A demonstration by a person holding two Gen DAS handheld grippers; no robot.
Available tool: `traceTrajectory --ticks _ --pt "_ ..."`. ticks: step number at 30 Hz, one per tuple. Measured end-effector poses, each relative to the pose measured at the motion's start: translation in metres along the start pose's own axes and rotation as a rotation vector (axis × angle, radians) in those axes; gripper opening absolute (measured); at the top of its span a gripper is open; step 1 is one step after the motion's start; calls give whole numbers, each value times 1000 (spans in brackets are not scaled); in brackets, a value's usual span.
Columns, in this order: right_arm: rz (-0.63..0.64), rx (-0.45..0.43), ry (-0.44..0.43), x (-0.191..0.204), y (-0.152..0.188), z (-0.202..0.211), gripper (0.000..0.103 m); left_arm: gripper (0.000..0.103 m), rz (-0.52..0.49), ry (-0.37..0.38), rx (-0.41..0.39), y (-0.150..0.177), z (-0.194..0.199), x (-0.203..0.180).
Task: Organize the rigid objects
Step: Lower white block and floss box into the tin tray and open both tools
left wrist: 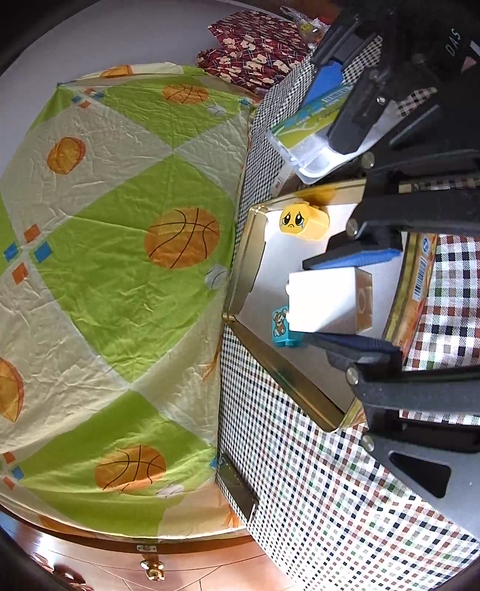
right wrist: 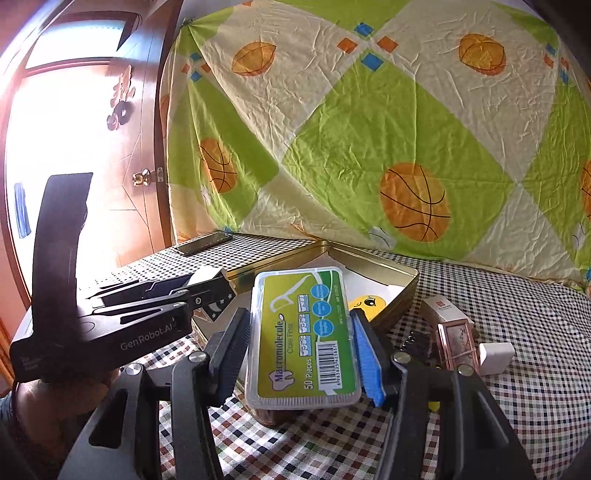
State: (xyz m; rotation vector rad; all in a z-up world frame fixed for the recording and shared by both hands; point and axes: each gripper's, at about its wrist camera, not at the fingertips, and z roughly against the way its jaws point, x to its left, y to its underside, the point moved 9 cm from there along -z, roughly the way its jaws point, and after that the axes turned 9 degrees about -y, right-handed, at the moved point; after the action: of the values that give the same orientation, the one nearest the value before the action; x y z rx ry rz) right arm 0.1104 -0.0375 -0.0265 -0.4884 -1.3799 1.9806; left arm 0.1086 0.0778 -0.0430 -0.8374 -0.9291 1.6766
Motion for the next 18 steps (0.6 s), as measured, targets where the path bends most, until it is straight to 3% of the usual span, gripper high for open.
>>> traceTrajectory --ticks 5,18 --pt "-22 69 -9 -14 -8 -28 57 31 -42 12 53 -9 -15 -6" --pt "-80 196 -22 -41 -11 -96 57 31 -149 -54 174 -16 -66 1"
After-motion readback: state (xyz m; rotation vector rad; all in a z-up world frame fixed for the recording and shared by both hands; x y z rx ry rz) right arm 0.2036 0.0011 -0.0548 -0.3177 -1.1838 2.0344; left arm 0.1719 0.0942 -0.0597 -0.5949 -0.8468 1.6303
